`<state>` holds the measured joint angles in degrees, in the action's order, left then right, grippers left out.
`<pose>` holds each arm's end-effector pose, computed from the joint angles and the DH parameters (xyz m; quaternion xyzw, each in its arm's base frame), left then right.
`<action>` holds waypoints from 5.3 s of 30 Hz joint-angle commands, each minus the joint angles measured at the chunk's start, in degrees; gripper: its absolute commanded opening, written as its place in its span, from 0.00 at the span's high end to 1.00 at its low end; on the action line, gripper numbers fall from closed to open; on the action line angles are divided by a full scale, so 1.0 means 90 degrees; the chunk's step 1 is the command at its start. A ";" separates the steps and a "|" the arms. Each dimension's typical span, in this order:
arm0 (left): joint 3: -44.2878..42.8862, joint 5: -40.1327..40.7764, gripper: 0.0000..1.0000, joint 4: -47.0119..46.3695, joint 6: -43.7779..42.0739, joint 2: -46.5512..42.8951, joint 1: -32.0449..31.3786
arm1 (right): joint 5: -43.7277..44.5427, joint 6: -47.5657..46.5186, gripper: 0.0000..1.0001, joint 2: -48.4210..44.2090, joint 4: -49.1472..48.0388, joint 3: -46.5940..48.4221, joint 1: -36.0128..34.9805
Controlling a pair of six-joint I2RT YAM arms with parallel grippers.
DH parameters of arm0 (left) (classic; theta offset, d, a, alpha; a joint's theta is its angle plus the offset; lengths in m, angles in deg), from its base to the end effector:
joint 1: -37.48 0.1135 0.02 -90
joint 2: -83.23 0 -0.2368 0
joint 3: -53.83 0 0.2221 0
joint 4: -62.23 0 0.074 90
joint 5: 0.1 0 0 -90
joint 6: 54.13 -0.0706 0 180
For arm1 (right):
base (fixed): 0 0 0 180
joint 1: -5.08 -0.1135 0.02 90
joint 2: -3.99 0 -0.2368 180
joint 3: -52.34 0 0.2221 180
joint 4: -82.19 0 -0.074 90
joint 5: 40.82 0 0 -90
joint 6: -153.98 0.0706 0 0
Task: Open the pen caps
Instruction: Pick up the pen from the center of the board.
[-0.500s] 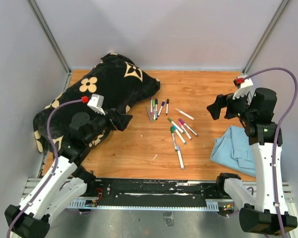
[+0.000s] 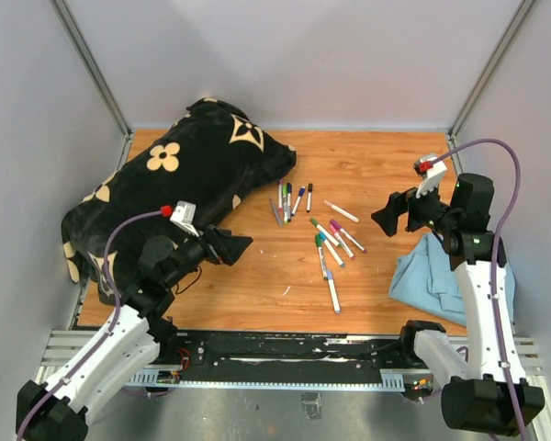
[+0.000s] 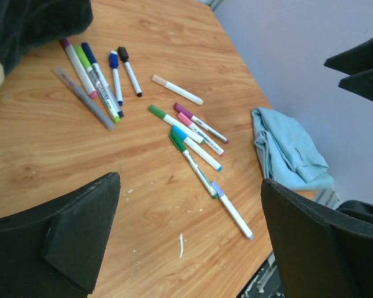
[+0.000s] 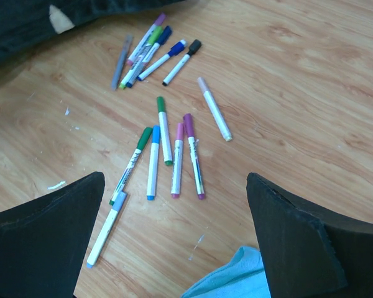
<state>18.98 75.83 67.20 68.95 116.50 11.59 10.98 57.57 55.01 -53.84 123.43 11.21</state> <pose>0.1601 -0.0968 0.2411 0.0386 0.7261 -0.4126 0.5487 0.2016 0.0223 0.3213 -0.1804 0.7916 0.2163 0.5422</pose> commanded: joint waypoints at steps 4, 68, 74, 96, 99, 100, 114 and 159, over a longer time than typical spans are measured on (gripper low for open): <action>0.0394 0.0856 0.01 -0.0752 0.0368 -0.0013 -0.0878 | -0.0907 -0.1260 0.02 0.0404 0.0043 -0.0179 -0.0630; -0.4548 0.4851 0.01 0.1917 0.0337 0.7312 -0.2278 | 0.0901 -0.2119 0.02 0.1750 0.0645 0.0031 -0.1304; -0.5166 0.4840 0.08 0.2220 0.0234 0.7928 -0.2080 | 0.1185 -0.2182 0.02 0.1987 0.0673 0.0096 -0.1306; -0.6524 0.4632 0.65 0.2642 0.0211 0.9191 -0.1410 | 0.1303 -0.2265 0.02 0.2277 0.0760 0.0171 -0.1549; -0.6556 0.4627 0.65 0.2752 0.0211 0.9242 -0.1410 | 0.1319 -0.2280 0.02 0.2278 0.0770 0.0171 -0.1560; -0.6545 0.4623 0.65 0.2773 0.0210 0.9229 -0.1410 | 0.1323 -0.2276 0.02 0.2281 0.0759 0.0173 -0.1565; -0.6144 0.4513 0.68 0.3074 0.0015 0.9063 -0.1544 | 0.1230 -0.2259 0.02 0.2314 0.0806 0.0192 -0.1657; -0.1519 0.2696 1.00 -0.3880 0.0867 0.5216 -0.2945 | -0.2063 0.4846 0.18 0.2846 -0.6582 -0.1945 -0.2464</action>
<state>7.57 99.75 37.23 75.36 162.18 -13.18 -8.73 97.41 81.35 -109.47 105.86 -10.25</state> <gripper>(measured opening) 0.057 0.821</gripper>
